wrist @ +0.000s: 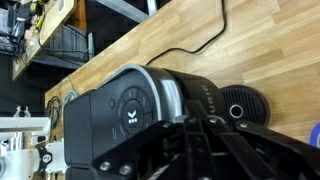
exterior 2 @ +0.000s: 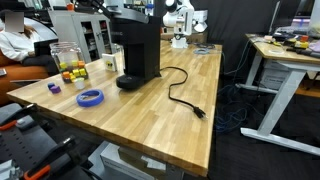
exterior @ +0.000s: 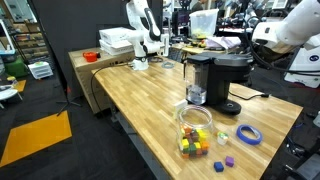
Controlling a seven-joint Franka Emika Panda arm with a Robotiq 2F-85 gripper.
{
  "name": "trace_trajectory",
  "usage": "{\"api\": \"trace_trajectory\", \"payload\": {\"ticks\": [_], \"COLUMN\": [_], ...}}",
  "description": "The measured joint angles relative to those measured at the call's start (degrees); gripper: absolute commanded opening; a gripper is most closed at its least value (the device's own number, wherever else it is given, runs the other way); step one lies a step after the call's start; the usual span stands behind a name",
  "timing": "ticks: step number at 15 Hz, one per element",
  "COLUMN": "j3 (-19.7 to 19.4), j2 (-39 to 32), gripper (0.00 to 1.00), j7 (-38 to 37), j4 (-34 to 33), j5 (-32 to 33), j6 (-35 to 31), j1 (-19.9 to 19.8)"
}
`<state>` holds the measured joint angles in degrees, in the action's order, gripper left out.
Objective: Open the coffee maker chamber, place the coffee pod inside the chamber
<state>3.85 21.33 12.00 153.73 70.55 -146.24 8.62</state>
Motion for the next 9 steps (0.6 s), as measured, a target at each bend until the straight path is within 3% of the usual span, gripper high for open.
{"api": "trace_trajectory", "payload": {"ticks": [9], "j3": [0.52], "j2": [5.64], "gripper": [0.0], "j7": [4.63], "j4": [-0.72], "j5": [0.07], "j6": [1.4], "j1": [0.54]}}
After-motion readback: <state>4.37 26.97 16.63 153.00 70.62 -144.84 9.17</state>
